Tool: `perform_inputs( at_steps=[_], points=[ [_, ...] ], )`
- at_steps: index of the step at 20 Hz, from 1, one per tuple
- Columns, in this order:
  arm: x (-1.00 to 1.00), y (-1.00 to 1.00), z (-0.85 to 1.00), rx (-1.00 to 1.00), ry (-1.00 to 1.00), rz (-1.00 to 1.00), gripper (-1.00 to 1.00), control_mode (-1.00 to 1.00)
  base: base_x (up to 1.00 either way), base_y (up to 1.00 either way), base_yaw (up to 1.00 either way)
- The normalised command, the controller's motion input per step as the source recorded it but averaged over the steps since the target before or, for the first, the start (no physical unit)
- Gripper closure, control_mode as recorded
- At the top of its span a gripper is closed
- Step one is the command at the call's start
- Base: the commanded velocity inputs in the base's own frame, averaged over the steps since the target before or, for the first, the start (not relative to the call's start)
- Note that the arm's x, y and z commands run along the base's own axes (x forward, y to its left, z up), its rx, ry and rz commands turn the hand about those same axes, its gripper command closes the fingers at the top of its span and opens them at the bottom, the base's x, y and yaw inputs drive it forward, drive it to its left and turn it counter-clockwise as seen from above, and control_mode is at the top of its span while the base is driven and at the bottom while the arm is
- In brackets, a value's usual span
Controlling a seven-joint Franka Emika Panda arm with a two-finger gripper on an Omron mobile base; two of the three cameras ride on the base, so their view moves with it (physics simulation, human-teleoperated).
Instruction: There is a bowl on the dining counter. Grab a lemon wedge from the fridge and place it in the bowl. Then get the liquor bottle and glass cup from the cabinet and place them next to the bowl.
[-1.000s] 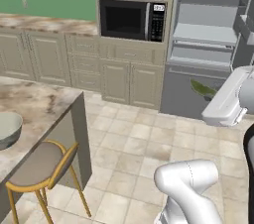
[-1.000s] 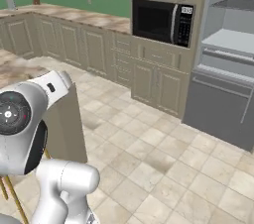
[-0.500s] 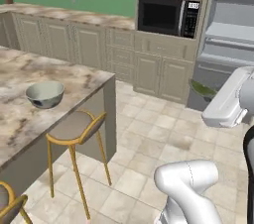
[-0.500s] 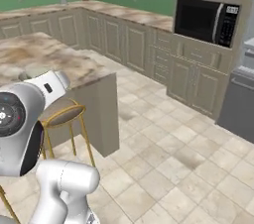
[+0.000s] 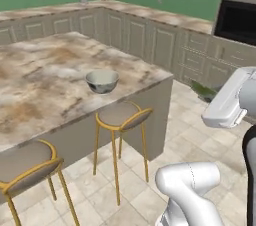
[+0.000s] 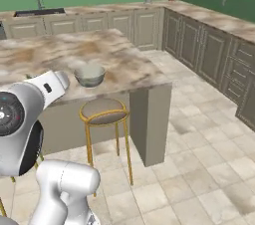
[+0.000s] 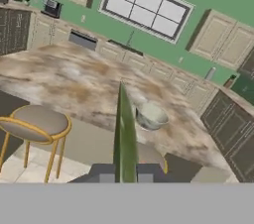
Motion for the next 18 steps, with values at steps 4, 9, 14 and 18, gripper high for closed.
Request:
perform_inputs(
  at_steps=[4,9,14,18],
  points=[
    [0.00,0.00,0.00,0.00,0.00,0.00,1.00,1.00,0.71,-0.50,0.58],
    [0.00,0.00,0.00,0.00,0.00,0.00,1.00,1.00,0.72,-0.48,0.58],
    [0.00,0.00,0.00,0.00,0.00,0.00,1.00,1.00,0.61,-0.48,0.49],
    [0.00,0.00,0.00,0.00,0.00,0.00,1.00,1.00,0.66,-0.38,0.32]
  ],
)
